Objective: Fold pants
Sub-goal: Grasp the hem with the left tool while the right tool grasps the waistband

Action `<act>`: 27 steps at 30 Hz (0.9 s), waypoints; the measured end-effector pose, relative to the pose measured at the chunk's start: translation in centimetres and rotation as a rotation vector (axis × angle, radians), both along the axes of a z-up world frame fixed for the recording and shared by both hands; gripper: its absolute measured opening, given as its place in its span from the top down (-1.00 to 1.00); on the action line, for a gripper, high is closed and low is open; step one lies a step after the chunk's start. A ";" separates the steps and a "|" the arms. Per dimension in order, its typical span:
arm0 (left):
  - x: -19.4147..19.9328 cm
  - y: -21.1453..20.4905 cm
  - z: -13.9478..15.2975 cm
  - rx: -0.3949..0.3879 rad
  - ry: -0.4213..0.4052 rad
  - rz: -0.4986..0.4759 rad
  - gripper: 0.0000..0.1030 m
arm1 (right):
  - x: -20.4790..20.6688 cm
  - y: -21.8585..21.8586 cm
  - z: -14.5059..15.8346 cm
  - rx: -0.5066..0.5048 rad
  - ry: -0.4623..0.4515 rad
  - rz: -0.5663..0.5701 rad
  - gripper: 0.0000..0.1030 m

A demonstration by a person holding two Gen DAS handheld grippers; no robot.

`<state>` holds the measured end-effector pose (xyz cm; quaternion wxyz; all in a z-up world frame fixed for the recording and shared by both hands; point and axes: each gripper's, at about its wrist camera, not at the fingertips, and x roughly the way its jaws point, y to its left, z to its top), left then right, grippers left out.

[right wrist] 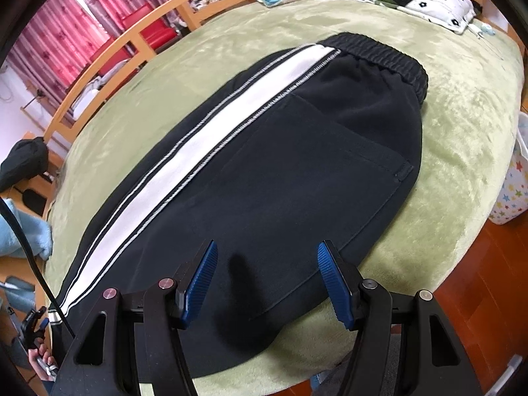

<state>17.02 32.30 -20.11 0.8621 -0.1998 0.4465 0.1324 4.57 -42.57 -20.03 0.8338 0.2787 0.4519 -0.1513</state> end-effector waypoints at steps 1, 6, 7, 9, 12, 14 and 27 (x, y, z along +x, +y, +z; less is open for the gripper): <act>0.4 0.1 -0.6 0.001 0.019 0.001 0.14 | 0.2 0.0 -0.2 0.006 0.003 -0.004 -0.21; 0.1 0.3 -1.2 0.005 -0.025 -0.009 0.51 | 1.6 1.3 -1.2 0.001 0.028 0.010 -0.21; 0.0 0.6 -1.2 -0.019 -0.037 -0.004 0.52 | 1.8 1.6 -1.2 -0.007 0.034 0.015 -0.21; -0.3 1.1 -1.0 -0.067 -0.058 0.005 0.54 | 2.5 2.3 -1.4 -0.013 0.039 0.026 -0.21; -0.4 1.8 -0.8 -0.117 -0.096 0.014 0.54 | 3.2 2.9 -1.2 -0.019 0.036 0.036 -0.21; -0.6 2.4 -0.5 -0.147 -0.126 0.024 0.55 | 3.4 3.3 -0.9 -0.023 0.034 0.040 -0.21; 1.2 4.2 0.2 -0.139 -0.134 0.063 0.58 | 3.1 4.0 1.1 -0.039 0.004 0.053 -0.21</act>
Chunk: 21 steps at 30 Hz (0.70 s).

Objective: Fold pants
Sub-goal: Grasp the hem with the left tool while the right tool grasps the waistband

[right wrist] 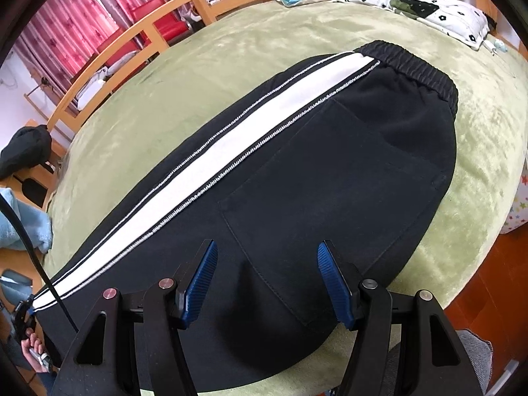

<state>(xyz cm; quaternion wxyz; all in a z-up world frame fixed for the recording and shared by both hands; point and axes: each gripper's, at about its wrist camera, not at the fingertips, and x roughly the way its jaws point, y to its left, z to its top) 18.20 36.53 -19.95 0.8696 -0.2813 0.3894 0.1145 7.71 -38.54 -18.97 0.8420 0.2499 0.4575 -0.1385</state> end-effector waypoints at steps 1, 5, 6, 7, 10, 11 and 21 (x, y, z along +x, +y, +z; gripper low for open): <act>0.3 -0.1 -1.1 -0.004 0.033 0.002 0.56 | 0.0 -0.1 -0.2 0.002 0.005 -0.001 -0.21; 0.1 -0.7 -0.9 0.030 0.098 0.002 0.25 | -0.5 -0.8 0.0 0.001 0.012 0.002 -0.21; -0.4 -1.1 0.1 0.061 0.104 0.011 0.01 | -0.8 -1.2 0.3 -0.009 0.007 -0.001 -0.21; -0.8 -1.3 0.7 0.078 0.095 0.011 -0.07 | -1.0 -1.6 0.6 -0.018 0.000 -0.006 -0.21; -2.6 -3.8 2.9 0.143 0.060 -0.050 -0.14 | -2.1 -3.3 1.8 -0.051 -0.016 -0.025 -0.26; -3.2 -4.6 3.5 0.155 0.059 -0.060 -0.15 | -2.5 -4.2 2.1 -0.070 -0.016 -0.038 -0.28; -7.3 -14.3 2.8 0.025 0.073 -0.142 -0.15 | -3.7 -17.3 1.3 -0.007 -0.088 -0.183 -0.52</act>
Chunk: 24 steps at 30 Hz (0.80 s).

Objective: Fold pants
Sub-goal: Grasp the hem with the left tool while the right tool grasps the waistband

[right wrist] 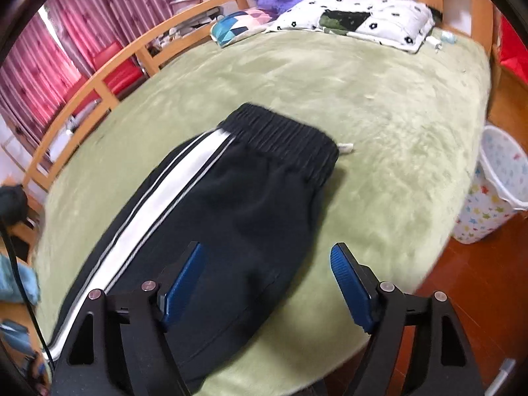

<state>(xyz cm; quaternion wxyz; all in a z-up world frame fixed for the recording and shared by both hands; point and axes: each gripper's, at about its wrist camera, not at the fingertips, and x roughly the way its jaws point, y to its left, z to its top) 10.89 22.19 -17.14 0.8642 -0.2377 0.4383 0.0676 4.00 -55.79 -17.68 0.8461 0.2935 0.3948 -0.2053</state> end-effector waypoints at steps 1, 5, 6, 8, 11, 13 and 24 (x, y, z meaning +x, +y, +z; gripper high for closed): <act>-0.1 -1.2 -0.4 0.006 0.020 -0.003 -0.15 | 0.6 -0.9 -0.5 0.020 -0.005 0.005 -0.52; -1.2 -4.5 -1.7 -0.020 0.069 -0.007 -0.14 | 4.2 -4.6 -4.0 0.128 -0.028 0.039 -0.52; -1.6 -5.1 -2.0 -0.030 0.079 -0.007 -0.14 | 5.3 -5.5 -5.2 0.175 -0.034 0.038 -0.52; -1.7 -6.1 -2.6 -0.032 0.105 -0.005 -0.14 | 6.9 -6.6 -7.2 0.270 -0.074 0.041 -0.52; -2.2 -7.6 -3.1 -0.016 0.125 0.017 -0.13 | 8.6 -6.6 -8.1 0.285 -0.147 0.006 -0.50; -2.4 -8.0 -3.1 -0.016 0.126 0.038 -0.13 | 9.1 -6.7 -7.3 0.262 -0.200 0.043 0.21; -5.8 -9.4 0.6 0.044 0.015 0.043 -0.13 | 5.5 -15.3 -1.7 0.105 -0.297 -0.037 0.29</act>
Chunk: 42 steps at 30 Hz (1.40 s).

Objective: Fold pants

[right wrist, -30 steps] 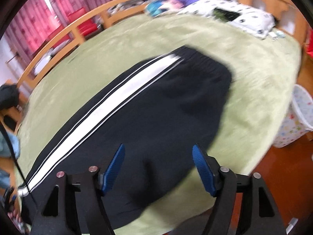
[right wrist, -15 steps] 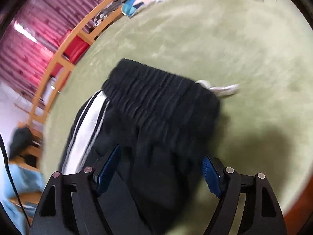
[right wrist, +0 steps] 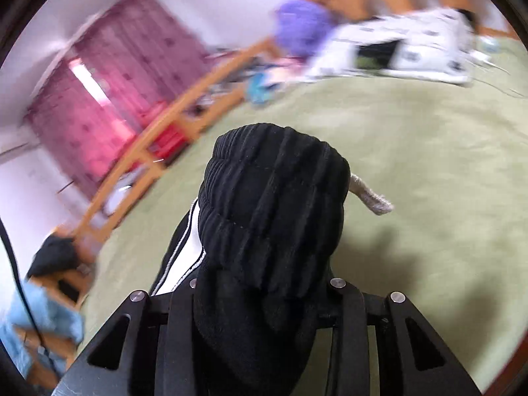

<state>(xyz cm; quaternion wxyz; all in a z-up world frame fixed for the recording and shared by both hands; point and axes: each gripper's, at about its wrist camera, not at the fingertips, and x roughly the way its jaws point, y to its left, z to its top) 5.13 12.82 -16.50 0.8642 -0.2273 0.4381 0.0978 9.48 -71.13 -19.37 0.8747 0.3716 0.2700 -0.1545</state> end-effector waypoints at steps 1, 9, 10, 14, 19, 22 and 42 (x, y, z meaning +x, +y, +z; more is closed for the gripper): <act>-0.3 0.1 0.0 0.000 -0.006 -0.002 -0.13 | 0.1 -1.1 -1.2 0.017 0.066 0.001 0.23; -3.1 3.6 -0.2 -0.009 -0.008 0.058 -0.16 | -1.8 1.5 -2.5 -0.101 0.263 0.050 -0.20; -3.4 3.9 -0.2 0.004 -0.010 0.069 -0.16 | -2.5 1.8 -2.3 -0.102 0.267 0.048 -0.20; -4.5 6.8 -0.5 0.042 -0.019 0.112 -0.16 | -5.6 4.5 -0.1 -0.132 0.252 0.062 -0.21; -3.8 11.1 -2.3 -0.040 -0.040 0.154 -0.13 | -8.6 11.7 3.5 -0.164 0.198 0.118 -0.25; -1.8 12.2 -3.8 -0.057 -0.041 0.126 0.50 | -9.2 16.1 4.0 -0.158 0.172 0.151 -0.26; -1.3 14.2 -8.0 -0.220 -0.064 0.161 0.10 | -9.0 28.0 2.0 -0.055 0.185 0.272 -0.26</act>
